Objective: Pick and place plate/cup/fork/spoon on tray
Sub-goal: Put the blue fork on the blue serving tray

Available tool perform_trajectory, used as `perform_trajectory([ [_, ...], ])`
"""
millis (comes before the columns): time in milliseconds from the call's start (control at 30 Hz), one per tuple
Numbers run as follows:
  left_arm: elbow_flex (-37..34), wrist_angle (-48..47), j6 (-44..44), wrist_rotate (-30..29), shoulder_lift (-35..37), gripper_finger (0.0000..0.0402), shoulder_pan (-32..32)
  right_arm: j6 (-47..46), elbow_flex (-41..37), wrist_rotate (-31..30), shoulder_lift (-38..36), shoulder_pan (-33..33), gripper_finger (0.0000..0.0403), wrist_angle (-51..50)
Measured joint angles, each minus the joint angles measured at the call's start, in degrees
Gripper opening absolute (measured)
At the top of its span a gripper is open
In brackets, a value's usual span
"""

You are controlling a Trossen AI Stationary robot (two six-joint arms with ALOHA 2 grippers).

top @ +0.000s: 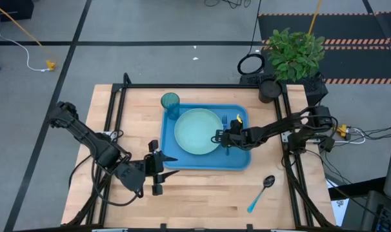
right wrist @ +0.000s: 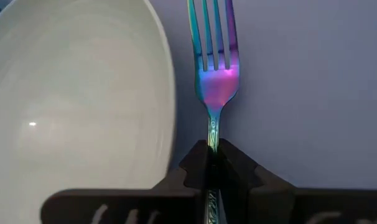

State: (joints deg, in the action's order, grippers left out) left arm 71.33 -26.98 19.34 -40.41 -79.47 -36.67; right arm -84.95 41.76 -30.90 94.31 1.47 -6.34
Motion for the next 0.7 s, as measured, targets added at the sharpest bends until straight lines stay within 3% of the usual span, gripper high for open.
perform_trajectory([
  [433, 0.0, 0.02, -0.12, -0.02, 0.04, 0.0186, -0.02, 0.24, 0.02, -0.31, 0.62, -0.34, 0.0016, 0.41],
  [700, 0.0, 0.02, -0.11, -0.02, 0.04, 0.0186, -0.02, 0.35, 0.02, -0.46, 0.67, -0.36, 0.0066, 0.45],
])
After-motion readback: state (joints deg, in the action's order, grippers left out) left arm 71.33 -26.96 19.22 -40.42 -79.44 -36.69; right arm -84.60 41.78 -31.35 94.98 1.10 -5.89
